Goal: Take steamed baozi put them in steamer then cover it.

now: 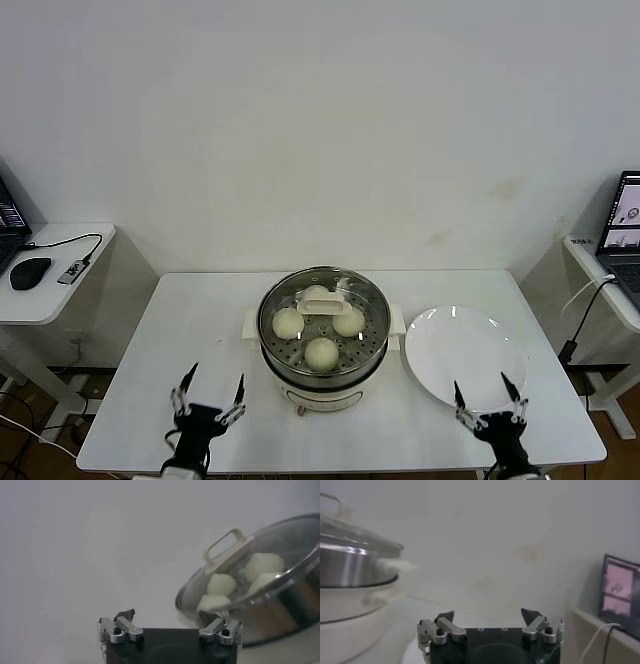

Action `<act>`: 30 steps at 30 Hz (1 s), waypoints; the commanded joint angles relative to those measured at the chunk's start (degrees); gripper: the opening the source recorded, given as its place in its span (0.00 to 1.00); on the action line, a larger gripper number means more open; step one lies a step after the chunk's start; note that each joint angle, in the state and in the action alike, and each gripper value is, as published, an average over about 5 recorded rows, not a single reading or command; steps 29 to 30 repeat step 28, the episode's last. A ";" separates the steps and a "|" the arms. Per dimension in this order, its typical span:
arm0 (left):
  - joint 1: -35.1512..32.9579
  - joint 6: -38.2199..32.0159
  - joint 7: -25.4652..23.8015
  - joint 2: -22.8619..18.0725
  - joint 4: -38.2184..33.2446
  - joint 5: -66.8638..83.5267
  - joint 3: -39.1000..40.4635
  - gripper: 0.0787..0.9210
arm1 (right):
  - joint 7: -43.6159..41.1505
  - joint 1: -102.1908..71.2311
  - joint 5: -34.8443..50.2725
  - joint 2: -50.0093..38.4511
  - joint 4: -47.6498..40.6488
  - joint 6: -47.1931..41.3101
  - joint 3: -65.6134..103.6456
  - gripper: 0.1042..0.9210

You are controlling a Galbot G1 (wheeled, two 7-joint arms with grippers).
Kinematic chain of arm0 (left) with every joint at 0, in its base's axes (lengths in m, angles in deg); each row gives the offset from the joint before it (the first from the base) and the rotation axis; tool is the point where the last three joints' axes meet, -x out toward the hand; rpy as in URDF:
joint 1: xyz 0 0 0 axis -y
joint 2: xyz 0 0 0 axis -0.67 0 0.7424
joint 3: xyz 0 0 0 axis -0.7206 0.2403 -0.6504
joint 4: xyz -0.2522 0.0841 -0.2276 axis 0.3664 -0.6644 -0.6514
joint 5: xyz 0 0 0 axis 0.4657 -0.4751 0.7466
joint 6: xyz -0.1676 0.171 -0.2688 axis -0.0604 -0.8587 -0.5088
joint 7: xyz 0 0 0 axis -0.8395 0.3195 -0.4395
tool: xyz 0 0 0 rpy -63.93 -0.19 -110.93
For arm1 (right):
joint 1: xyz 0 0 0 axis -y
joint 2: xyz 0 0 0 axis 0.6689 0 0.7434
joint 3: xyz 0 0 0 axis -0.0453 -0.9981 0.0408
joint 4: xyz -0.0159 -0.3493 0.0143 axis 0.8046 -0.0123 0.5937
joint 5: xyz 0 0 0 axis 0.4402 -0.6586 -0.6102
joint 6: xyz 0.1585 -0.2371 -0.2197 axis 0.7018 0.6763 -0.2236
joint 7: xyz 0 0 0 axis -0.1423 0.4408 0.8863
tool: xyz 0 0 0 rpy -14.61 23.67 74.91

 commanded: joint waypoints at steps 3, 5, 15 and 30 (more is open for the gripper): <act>-8.55 -11.70 0.65 -1.35 6.68 21.12 -5.62 0.88 | -2.83 -7.51 6.72 -2.60 1.92 -0.73 -3.08 0.88; -8.40 -11.45 0.46 -1.61 6.72 21.00 -5.35 0.88 | -2.76 -7.57 6.59 -2.40 1.80 -0.66 -3.06 0.88; -7.73 -10.55 -0.72 -1.58 6.41 19.30 -5.00 0.88 | -2.31 -7.63 6.30 -1.70 2.74 -0.88 -3.79 0.88; -6.89 -10.13 -1.88 -1.49 7.45 17.68 -4.69 0.88 | -1.14 -7.16 5.35 -1.54 2.43 -1.89 -3.72 0.88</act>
